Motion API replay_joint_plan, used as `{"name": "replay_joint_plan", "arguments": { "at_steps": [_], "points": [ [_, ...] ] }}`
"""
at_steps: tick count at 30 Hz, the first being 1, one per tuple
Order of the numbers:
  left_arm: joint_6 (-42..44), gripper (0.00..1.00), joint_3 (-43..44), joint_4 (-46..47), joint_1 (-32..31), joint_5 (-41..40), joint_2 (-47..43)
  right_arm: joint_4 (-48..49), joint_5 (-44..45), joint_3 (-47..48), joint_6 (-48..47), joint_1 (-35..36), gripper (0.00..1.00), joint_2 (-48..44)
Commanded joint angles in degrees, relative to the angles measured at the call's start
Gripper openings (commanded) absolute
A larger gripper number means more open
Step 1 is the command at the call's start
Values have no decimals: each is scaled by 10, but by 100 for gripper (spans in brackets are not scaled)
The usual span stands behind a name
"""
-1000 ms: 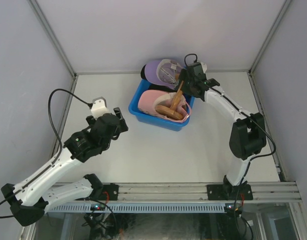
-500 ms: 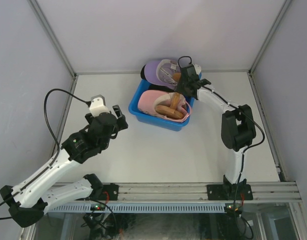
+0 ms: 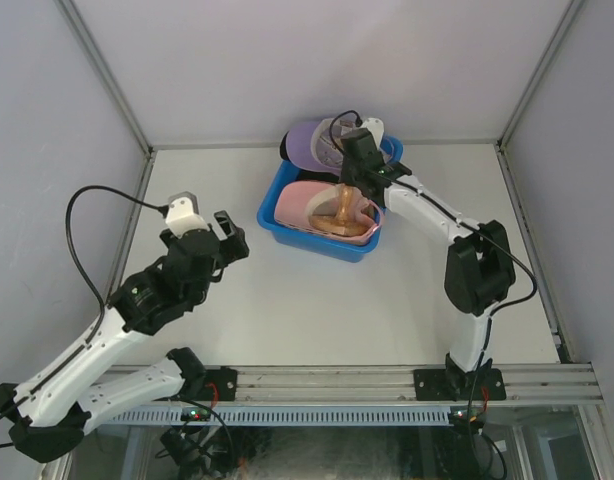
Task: Stack the hats
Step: Pick up the hat stand from the bin.
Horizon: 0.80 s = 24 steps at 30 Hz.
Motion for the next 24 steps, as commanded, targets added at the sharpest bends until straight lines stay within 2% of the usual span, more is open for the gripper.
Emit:
{"name": "replay_joint_plan", "arguments": {
  "at_steps": [1, 14, 19, 24],
  "points": [
    [6, 89, 23, 11, -3, -16, -28, 77, 25, 12, -72, 28, 0, -90],
    [-3, 89, 59, -32, -3, -18, -75, 177, 34, 12, -154, 92, 0, -152],
    [-31, 90, 75, -63, -3, -43, -88, 229, 57, 9, -216, 146, 0, -167],
    [-77, 92, 121, -138, -3, -84, -82, 257, 86, 7, -271, 210, 0, -181]
  ]
}}
